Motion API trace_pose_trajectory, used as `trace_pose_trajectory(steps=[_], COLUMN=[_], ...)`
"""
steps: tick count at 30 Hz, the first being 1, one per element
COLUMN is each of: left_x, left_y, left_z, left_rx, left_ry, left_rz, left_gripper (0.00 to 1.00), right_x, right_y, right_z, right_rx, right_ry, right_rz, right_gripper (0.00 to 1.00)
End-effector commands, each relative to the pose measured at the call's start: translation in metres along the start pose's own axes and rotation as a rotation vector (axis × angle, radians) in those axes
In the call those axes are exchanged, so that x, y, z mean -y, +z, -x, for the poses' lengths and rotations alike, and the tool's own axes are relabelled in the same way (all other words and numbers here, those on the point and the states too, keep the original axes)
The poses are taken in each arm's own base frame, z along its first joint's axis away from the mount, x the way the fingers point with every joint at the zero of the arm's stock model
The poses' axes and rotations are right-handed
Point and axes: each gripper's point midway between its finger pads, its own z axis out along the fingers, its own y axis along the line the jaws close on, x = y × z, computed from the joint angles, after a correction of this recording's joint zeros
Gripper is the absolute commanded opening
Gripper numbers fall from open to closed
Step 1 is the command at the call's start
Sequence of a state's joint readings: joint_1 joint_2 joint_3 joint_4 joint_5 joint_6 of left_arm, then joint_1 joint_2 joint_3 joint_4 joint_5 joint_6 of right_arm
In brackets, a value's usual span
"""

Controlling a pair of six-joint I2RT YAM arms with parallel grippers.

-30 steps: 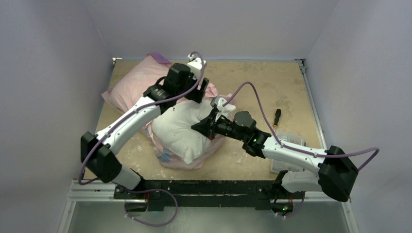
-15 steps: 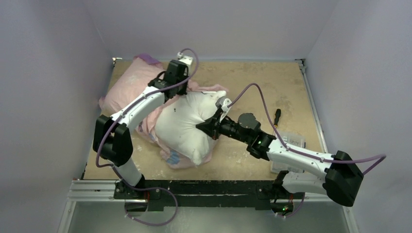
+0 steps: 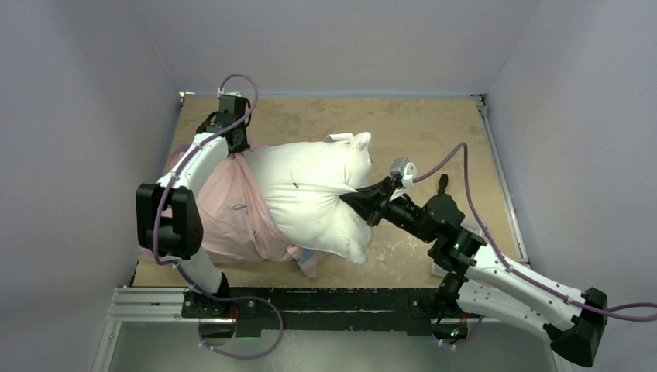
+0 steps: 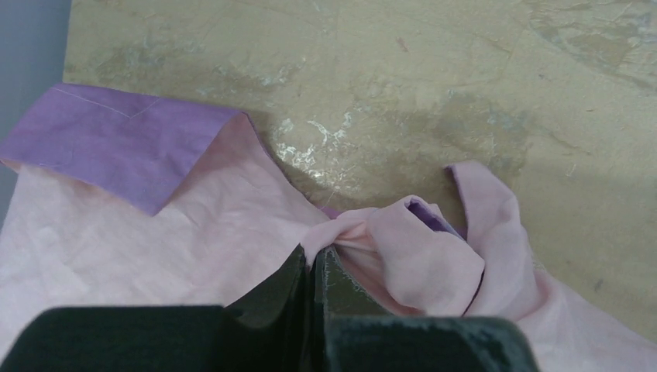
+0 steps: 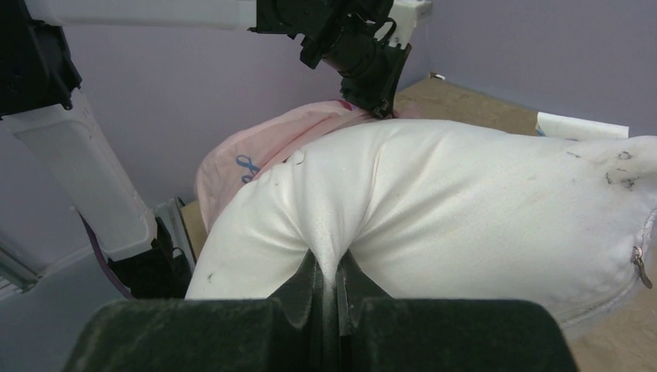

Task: Remove the pillowcase from the pillow

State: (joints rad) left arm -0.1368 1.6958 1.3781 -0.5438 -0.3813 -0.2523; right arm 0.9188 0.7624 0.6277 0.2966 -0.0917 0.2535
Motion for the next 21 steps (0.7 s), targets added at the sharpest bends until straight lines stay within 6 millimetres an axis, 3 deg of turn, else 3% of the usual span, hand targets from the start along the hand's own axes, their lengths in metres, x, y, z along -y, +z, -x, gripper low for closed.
trace_pose_trajectory(steps=[1, 5, 9, 11, 18, 21], left_x=[-0.031, 0.028, 0.108, 0.128, 0.12, 0.109], left_y=[0.016, -0.003, -0.054, -0.076, -0.147, -0.165], left_z=[0.029, 0.035, 0.032, 0.029, 0.054, 0.059], left_rx=[0.087, 0.117, 0.221, 0.258, 0.48, 0.518], left_ry=[-0.092, -0.084, 0.07, 0.086, -0.003, -0.015], left_rz=[0.069, -0.203, -0.361, -0.423, -0.529, -0.533], left_gripper=[0.03, 0.1, 0.16, 0.24, 0.51, 0.58], right_x=[-0.017, -0.01, 0.003, 0.012, 0.035, 0.042], right_y=[-0.017, 0.0, 0.022, 0.031, 0.059, 0.064], right_z=[0.082, 0.063, 0.034, 0.022, -0.024, -0.034], right_rx=[0.28, 0.23, 0.188, 0.178, 0.094, 0.087], right_ry=[0.01, 0.042, 0.086, 0.121, 0.223, 0.254], right_rz=[0.03, 0.009, -0.027, -0.065, -0.156, -0.179], right_gripper=[0.0, 0.0, 0.0, 0.0, 0.0, 0.0])
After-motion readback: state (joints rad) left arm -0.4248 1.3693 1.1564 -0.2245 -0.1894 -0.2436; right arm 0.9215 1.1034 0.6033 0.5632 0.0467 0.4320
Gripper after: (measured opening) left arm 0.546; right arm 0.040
